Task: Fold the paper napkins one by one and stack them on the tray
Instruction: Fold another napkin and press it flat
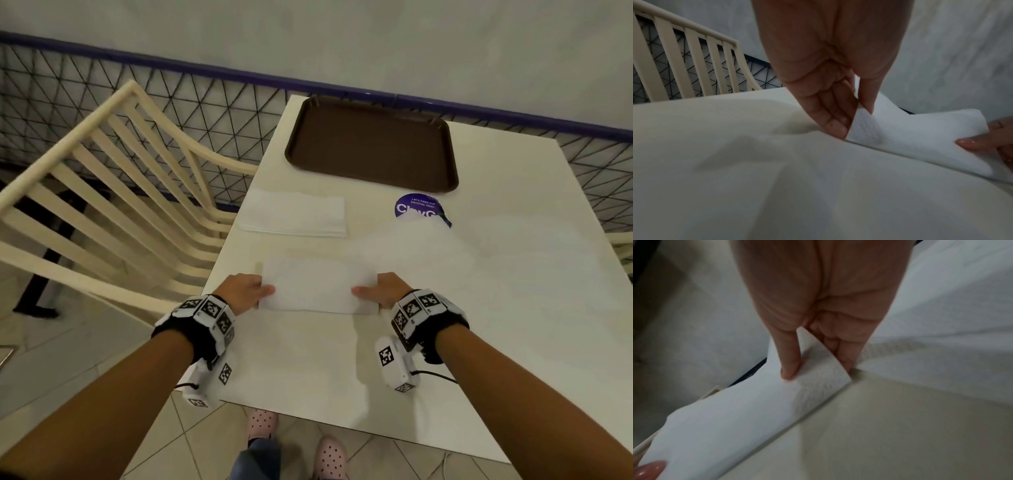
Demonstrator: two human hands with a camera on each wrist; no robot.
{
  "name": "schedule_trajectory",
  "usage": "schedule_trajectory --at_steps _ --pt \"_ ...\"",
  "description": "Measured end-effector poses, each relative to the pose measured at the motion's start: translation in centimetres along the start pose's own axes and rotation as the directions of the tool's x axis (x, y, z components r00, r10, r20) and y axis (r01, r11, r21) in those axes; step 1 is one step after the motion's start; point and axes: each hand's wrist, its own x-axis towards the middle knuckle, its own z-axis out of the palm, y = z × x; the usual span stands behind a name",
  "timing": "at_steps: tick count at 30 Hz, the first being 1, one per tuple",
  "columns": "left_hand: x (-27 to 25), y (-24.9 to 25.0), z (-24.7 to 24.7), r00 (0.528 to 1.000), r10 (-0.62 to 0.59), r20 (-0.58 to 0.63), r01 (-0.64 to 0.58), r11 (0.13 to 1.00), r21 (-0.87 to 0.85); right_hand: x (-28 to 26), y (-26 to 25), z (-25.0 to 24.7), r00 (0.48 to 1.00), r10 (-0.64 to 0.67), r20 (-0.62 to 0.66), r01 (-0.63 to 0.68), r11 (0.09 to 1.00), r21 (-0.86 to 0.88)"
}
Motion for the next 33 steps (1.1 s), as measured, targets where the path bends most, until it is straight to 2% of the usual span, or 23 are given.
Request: schedule_trajectory --at_steps 3,8,12,17,22,24,26,27,29,30,31,32,33 --pt "0.7 0.6 -0.4 0.999 -0.038 0.029 0.039 0.998 -0.039 0.7 0.3 0.4 0.996 0.043 -0.081 -0.037 0.997 0.073" --pt "1.6 0.8 -0.8 0.993 -0.105 0.045 0.107 0.993 -0.041 1.9 0.3 0.7 0.989 0.103 -0.109 -0.101 0.995 0.022" --pt "2.1 1.0 -0.8 0.993 -0.108 0.057 0.109 0.994 -0.011 2.2 0.0 0.7 0.982 0.147 -0.121 -0.153 0.987 -0.043" --pt "2.2 1.6 -0.8 0.991 -0.125 0.051 0.121 0.99 0.079 2.3 -0.5 0.8 0.976 0.167 -0.138 -0.182 0.978 -0.106" --pt "1.8 2.8 -0.5 0.99 -0.135 0.033 0.121 0.955 0.272 2.6 -0.6 0.9 0.975 0.147 -0.164 -0.174 0.971 -0.161" --pt "1.7 3.1 -0.4 0.989 -0.145 -0.009 0.14 0.935 0.325 2.8 -0.5 1.0 0.974 0.143 -0.175 -0.171 0.973 -0.157" --pt "1.5 3.4 0.0 0.996 -0.071 -0.061 0.089 0.918 0.387 2.8 -0.6 1.0 0.973 0.144 -0.178 -0.174 0.971 -0.162" --pt "1.2 3.6 0.1 0.993 0.01 -0.114 0.042 0.897 0.44 2.8 -0.6 1.0 0.973 0.147 -0.178 -0.177 0.97 -0.164" --pt "0.6 4.3 0.6 0.945 0.271 -0.181 -0.102 0.774 0.625 2.7 -0.8 0.9 0.972 0.162 -0.173 -0.191 0.967 -0.168" --pt "0.5 4.6 1.0 0.915 0.379 -0.141 -0.178 0.69 0.702 2.6 -0.9 0.9 0.971 0.167 -0.17 -0.195 0.967 -0.163" --pt "0.4 4.8 1.4 0.898 0.436 -0.057 -0.246 0.604 0.758 2.6 -0.9 0.8 0.971 0.169 -0.167 -0.195 0.969 -0.149" --pt "0.3 4.9 1.8 0.9 0.435 0.02 -0.287 0.559 0.778 2.6 -0.9 0.8 0.972 0.169 -0.163 -0.192 0.972 -0.134" --pt "0.3 5.1 2.1 0.911 0.407 0.059 -0.301 0.561 0.771 2.7 -0.7 0.8 0.973 0.168 -0.157 -0.187 0.975 -0.12"
